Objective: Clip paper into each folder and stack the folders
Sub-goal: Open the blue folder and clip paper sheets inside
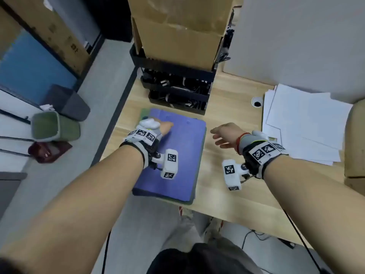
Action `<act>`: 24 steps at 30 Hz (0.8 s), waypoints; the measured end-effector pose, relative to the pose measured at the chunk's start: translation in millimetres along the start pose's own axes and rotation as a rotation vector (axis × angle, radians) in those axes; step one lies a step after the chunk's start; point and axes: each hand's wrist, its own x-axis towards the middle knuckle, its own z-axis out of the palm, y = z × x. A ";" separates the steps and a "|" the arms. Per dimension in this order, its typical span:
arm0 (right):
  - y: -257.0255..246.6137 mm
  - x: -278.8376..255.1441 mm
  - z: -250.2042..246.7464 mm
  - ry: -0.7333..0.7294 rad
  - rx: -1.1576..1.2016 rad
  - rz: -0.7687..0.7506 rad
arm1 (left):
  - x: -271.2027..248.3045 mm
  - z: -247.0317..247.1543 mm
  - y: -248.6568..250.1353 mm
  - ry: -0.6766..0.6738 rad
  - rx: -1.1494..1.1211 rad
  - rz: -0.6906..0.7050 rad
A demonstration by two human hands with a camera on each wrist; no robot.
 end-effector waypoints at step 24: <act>86.8 16.0 -51.0 0.106 0.111 0.204 | -55.7 63.7 65.8 -0.018 0.231 0.116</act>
